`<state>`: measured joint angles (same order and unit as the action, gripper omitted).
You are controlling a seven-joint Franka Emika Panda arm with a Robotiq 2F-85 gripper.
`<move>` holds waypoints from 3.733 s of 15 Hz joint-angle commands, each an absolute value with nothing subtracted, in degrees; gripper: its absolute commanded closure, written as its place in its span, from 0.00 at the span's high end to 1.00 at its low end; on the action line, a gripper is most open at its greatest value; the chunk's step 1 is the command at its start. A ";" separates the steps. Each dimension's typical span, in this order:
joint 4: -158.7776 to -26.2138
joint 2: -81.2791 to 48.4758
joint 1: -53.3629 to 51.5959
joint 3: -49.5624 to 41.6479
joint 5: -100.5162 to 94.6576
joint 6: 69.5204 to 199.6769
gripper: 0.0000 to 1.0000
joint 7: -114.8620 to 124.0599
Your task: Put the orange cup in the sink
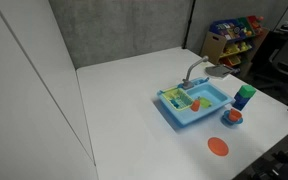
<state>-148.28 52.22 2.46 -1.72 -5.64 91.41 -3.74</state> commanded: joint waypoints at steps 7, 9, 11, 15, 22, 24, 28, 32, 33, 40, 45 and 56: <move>-146.17 45.06 2.69 0.00 -5.88 95.13 1.00 1.34; -144.93 41.05 2.84 1.17 -5.66 97.74 1.00 4.15; -143.15 36.55 2.73 2.37 -5.33 100.09 1.00 6.89; -138.17 27.34 2.32 4.38 -4.91 104.17 1.00 11.67; -131.79 13.59 0.30 4.79 -2.20 114.36 1.00 13.64; -130.59 9.49 -0.06 4.77 -1.70 118.13 1.00 13.87; -129.22 1.98 -0.92 4.86 -2.34 127.13 1.00 15.89; -127.63 -5.32 -2.03 4.41 -2.46 132.75 1.00 18.10; -127.44 -6.81 -2.31 4.23 -2.71 134.12 1.00 18.64; -127.48 -10.93 -3.84 2.67 -2.62 136.32 1.00 20.13; -126.86 -12.28 -3.90 2.03 -3.23 136.66 1.00 20.81; -128.10 -20.94 -5.17 -0.19 -2.99 148.23 1.00 20.94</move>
<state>-128.20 -19.26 -3.85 0.90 -2.92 144.86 20.77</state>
